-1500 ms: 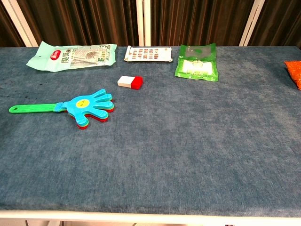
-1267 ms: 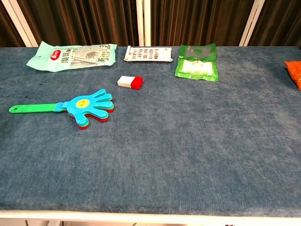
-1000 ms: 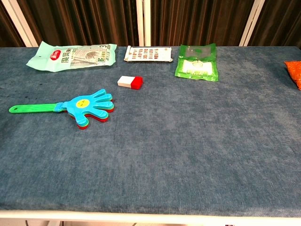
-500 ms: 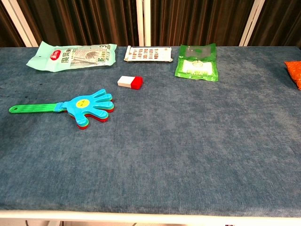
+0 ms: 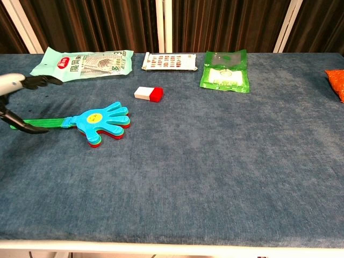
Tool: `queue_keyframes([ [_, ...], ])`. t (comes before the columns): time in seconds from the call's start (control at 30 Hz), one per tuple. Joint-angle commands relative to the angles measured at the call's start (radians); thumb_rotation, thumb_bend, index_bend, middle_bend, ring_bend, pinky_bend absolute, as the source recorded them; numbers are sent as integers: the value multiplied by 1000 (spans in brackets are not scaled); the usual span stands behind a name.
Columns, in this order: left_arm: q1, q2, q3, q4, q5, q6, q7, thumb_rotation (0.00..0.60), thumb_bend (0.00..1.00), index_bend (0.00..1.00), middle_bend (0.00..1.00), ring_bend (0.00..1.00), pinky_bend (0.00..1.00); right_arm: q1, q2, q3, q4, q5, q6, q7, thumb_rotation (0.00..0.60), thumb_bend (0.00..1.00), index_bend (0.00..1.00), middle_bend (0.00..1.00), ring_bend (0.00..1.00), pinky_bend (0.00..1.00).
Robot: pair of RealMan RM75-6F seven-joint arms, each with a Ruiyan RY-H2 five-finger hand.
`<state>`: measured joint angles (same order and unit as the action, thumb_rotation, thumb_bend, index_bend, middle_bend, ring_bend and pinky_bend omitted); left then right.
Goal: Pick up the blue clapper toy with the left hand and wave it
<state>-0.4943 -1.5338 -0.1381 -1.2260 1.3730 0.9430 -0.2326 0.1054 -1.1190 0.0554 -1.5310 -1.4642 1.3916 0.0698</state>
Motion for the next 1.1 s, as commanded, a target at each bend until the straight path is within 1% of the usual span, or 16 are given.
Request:
queue_keyframes([
  [0.03,-29,-38,-3,43,-17,-34,-23,600,157,116,0,0,0,1,-3,0,7,2,-3,5,600,169,0,0,0,0],
  [0.23,-47,-61,-1,81,-26,-54,-45,600,169,159,0,0,0,1,-2,2,17,7,-4,15,600,169,0,0,0,0],
  [0.33,-54,-64,-4,90,-34,-60,-55,600,196,199,0,0,0,0,-2,2,18,4,-3,18,600,169,0,0,0,0],
  [0.43,-57,-65,-3,92,-35,-60,-63,600,228,268,0,0,0,0,-2,2,19,4,-1,20,600,169,0,0,0,0],
  [0.53,-59,-67,3,99,-40,-67,-61,600,238,303,0,0,0,0,-2,2,20,4,-1,19,600,169,0,0,0,0],
  [0.77,-62,-77,9,113,-52,-73,-61,600,249,319,0,0,0,-1,-1,3,19,5,2,19,600,169,0,0,0,0],
  [1.0,-65,-88,9,121,-58,-72,-64,600,290,403,5,0,0,-1,-5,2,23,7,-2,21,600,171,0,0,0,0],
  [1.1,-67,-95,11,130,-62,-74,-57,600,303,413,5,0,0,-2,-4,3,25,9,-1,22,600,171,0,0,0,0],
])
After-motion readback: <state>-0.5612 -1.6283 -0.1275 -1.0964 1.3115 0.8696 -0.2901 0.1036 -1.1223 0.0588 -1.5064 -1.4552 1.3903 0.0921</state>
